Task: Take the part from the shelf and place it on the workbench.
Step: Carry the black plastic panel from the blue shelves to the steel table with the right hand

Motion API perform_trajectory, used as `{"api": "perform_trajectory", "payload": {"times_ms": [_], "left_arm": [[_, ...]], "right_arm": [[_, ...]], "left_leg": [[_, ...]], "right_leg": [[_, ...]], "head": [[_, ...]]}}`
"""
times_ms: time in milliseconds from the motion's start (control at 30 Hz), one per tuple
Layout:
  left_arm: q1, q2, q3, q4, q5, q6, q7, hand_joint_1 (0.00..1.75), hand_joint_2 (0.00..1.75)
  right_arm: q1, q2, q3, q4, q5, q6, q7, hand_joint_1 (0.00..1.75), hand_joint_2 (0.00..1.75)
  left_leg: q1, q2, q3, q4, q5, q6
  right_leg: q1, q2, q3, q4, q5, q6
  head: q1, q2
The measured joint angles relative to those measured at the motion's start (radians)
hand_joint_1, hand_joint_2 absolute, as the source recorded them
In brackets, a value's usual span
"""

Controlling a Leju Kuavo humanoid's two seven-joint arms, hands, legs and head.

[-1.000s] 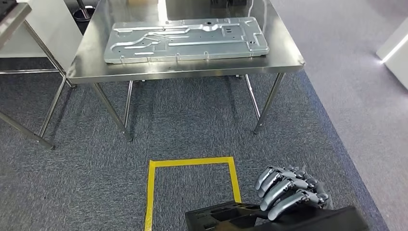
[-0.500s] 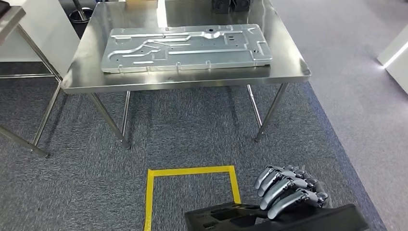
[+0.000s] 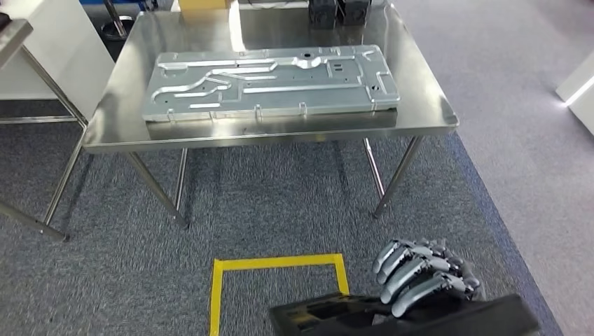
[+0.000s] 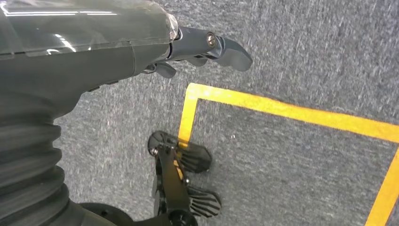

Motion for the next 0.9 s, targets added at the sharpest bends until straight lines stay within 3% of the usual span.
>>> {"api": "perform_trajectory", "payload": {"times_ms": [67,167,200,233,267,333,367,400,500,567,667,700,733,767,833,900], "left_arm": [[-0.003,0.0,0.0,0.0,-0.001,0.0,-0.001,0.0,1.75],[-0.001,0.0,0.0,0.0,-0.001,-0.001,-0.001,0.0,1.75],[0.001,0.0,0.0,0.0,-0.001,-0.001,-0.001,0.0,1.75],[0.003,0.0,0.0,0.0,-0.001,-0.001,-0.001,0.0,1.75],[0.004,0.0,0.0,0.0,-0.001,-0.001,-0.001,0.0,1.75],[0.005,0.0,0.0,0.0,0.0,-0.001,-0.001,0.0,1.75],[0.006,0.0,0.0,0.0,0.001,-0.001,-0.001,0.0,1.75],[0.007,0.0,0.0,0.0,0.002,-0.001,-0.001,0.0,1.75],[0.006,0.001,0.0,0.0,0.007,0.001,-0.003,0.0,1.75],[0.005,0.001,0.0,0.0,0.01,0.001,-0.006,0.0,1.75],[0.005,0.001,0.0,0.0,0.016,0.001,-0.01,0.0,1.75],[0.005,0.001,0.0,0.0,0.018,0.001,-0.011,0.0,1.75],[0.007,0.001,0.0,0.0,0.018,0.001,-0.011,0.0,1.75],[0.008,0.001,0.001,0.0,0.019,0.001,-0.011,0.0,1.75],[0.009,0.001,0.001,0.0,0.02,0.001,-0.012,0.0,1.75],[0.008,0.0,0.002,0.0,0.024,0.0,-0.014,0.0,1.75]], "right_arm": [[-0.009,0.0,0.0,0.003,-0.001,0.001,0.0,1.24,1.75],[-0.019,0.0,-0.002,0.011,-0.006,0.005,0.0,1.24,1.75],[-0.022,0.0,-0.003,0.015,-0.01,0.008,0.0,1.24,1.75],[-0.027,0.0,-0.005,0.019,-0.015,0.011,0.0,1.24,1.75],[-0.032,0.0,-0.008,0.024,-0.021,0.015,0.0,1.24,1.75],[-0.048,-0.001,-0.013,0.034,-0.035,0.024,0.0,1.24,1.75],[-0.056,-0.001,-0.016,0.041,-0.044,0.028,0.0,1.24,1.75],[-0.064,-0.002,-0.019,0.046,-0.051,0.032,0.0,1.24,1.75],[-0.082,-0.007,-0.028,0.059,-0.067,0.043,0.001,1.24,1.75],[-0.095,-0.01,-0.03,0.066,-0.075,0.047,0.0,1.24,1.75],[-0.107,-0.013,-0.034,0.075,-0.083,0.053,0.0,1.24,1.75],[-0.11,-0.014,-0.035,0.076,-0.085,0.053,0.0,1.24,1.75],[-0.114,-0.015,-0.035,0.077,-0.086,0.051,0.0,1.24,1.75],[-0.118,-0.017,-0.036,0.076,-0.088,0.048,0.0,1.24,1.75],[-0.128,-0.022,-0.04,0.075,-0.097,0.04,0.0,1.24,1.75],[-0.143,-0.028,-0.048,0.075,-0.116,0.038,0.0,1.24,1.75]], "left_leg": [[0.002,0.0,-0.033,0.068,-0.016,-0.006],[0.006,0.0,-0.147,0.232,-0.085,-0.013],[0.008,0.0,-0.174,0.253,-0.099,-0.017],[0.01,0.0,-0.187,0.243,-0.092,-0.02],[0.012,0.0,-0.186,0.203,-0.062,-0.022],[0.016,0.001,-0.169,0.087,0.04,-0.023],[0.016,0.003,-0.161,0.046,0.076,-0.019],[0.014,0.003,-0.158,0.024,0.098,-0.014],[0.011,0.002,-0.143,0.013,0.1,0.006],[0.013,0.001,-0.124,0.004,0.093,0.016],[0.013,0.001,-0.104,0.0,0.075,0.024],[0.013,0.0,-0.095,0.0,0.067,0.024],[0.013,-0.001,-0.084,0.0,0.058,0.023],[0.013,-0.002,-0.07,0.0,0.048,0.022],[0.012,-0.003,-0.045,-0.001,0.028,0.017],[0.01,-0.004,-0.031,-0.005,0.012,0.007]], "right_leg": [[-0.003,-0.001,0.023,-0.01,-0.007,-0.009],[-0.002,-0.001,0.046,-0.012,-0.028,-0.017],[-0.003,0.0,0.056,-0.012,-0.037,-0.017],[-0.003,0.002,0.068,-0.012,-0.047,-0.015],[-0.004,0.003,0.082,-0.012,-0.057,-0.013],[-0.003,0.003,0.106,-0.008,-0.08,-0.004],[-0.003,0.005,0.112,-0.005,-0.09,0.001],[-0.003,0.006,0.116,-0.003,-0.098,0.007],[-0.006,0.007,0.117,0.021,-0.102,0.026],[-0.009,0.004,0.085,0.088,-0.109,0.035],[-0.015,0.003,-0.033,0.25,-0.172,0.047],[-0.016,0.002,-0.065,0.277,-0.189,0.049],[-0.017,0.002,-0.082,0.275,-0.188,0.05],[-0.017,0.002,-0.084,0.243,-0.164,0.048],[-0.014,0.001,-0.062,0.124,-0.061,0.038],[-0.007,-0.001,-0.046,0.04,0.008,0.025]], "head": [[-0.001,0.0],[-0.002,0.0],[-0.002,0.0],[-0.002,0.0],[-0.002,0.0],[-0.002,0.0],[-0.002,0.0],[-0.002,0.0],[-0.002,0.0],[-0.001,0.0],[0.0,0.0],[0.0,0.0],[0.0,0.0],[0.0,0.0],[0.0,0.0],[0.001,0.0]]}}
